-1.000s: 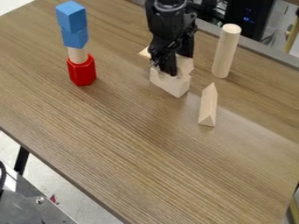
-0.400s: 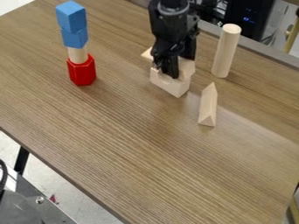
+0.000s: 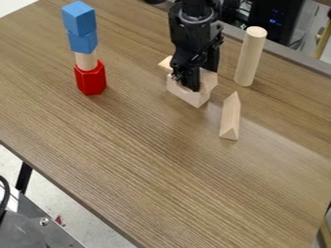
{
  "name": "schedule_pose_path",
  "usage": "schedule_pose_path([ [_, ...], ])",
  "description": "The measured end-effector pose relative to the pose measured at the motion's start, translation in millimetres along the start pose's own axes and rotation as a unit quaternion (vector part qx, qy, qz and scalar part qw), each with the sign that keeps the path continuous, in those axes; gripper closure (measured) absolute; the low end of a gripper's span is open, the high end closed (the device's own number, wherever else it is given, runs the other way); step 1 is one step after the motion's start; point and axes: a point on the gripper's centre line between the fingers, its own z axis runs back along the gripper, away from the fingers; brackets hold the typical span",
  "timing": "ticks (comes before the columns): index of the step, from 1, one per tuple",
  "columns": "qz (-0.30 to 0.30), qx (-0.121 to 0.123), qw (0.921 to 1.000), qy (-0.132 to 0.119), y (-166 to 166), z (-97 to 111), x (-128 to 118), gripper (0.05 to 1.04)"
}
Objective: The white object was picked and cup on top of other object
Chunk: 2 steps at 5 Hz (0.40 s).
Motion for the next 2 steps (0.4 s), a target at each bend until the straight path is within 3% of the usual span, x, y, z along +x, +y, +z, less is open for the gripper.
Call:
schedule_pose_path([
  [1,-0.004,0.001,1.0000,-0.006,-0.6,-1.8,1.2,0.467],
  [2,-0.007,0.002,0.9999,-0.009,-1.5,-2.1,1.3,0.165],
])
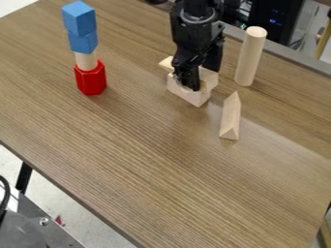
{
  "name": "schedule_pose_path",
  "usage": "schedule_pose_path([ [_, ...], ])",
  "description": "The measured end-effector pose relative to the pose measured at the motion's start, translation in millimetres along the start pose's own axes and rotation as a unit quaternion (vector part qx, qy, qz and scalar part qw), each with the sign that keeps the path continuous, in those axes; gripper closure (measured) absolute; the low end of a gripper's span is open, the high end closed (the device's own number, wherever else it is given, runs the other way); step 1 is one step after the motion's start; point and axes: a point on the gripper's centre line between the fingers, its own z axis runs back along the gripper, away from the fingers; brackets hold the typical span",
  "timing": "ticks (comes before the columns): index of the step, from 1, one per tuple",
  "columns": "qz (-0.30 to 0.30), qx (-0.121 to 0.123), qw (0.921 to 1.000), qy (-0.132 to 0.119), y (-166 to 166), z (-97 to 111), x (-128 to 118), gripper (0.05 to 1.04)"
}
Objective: The white object was picked and cup on top of other object
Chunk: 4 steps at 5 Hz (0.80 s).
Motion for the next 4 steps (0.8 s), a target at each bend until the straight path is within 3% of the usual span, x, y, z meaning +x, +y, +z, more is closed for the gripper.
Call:
schedule_pose_path([
  [1,-0.012,0.021,0.9996,-0.010,5,1,-2,0.083],
  [2,-0.018,0.012,0.9996,-0.016,2,14,-2,0.083],
  [3,-0.056,-0.010,0.9973,-0.047,-6,39,-2,0.083],
  [4,-0.122,-0.023,0.9895,-0.075,-11,68,2,0.083],
])
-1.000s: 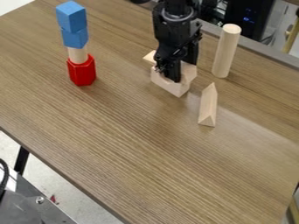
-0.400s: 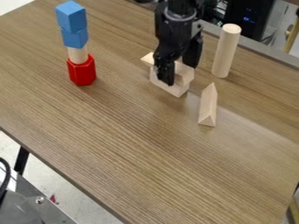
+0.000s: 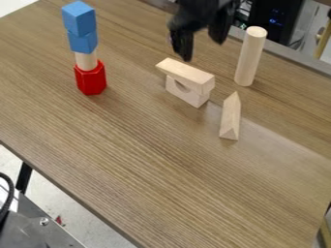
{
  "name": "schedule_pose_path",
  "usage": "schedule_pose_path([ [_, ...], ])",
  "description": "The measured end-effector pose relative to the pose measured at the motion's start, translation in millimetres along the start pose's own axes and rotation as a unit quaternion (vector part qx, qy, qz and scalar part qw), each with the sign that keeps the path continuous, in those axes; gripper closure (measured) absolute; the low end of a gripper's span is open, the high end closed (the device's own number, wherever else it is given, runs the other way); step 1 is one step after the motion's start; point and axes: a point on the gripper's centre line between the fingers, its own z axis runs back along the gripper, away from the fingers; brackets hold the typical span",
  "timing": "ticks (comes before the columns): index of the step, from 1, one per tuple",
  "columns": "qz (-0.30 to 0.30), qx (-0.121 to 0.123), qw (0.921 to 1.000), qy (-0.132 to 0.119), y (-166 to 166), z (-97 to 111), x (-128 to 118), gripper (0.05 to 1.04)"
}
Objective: The white object was picked and cup on top of other object
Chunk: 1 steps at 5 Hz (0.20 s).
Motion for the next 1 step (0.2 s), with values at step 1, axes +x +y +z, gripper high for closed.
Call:
schedule_pose_path([
  [1,-0.136,-0.010,0.9906,0.015,0.6,12.3,1.0,0.083],
])
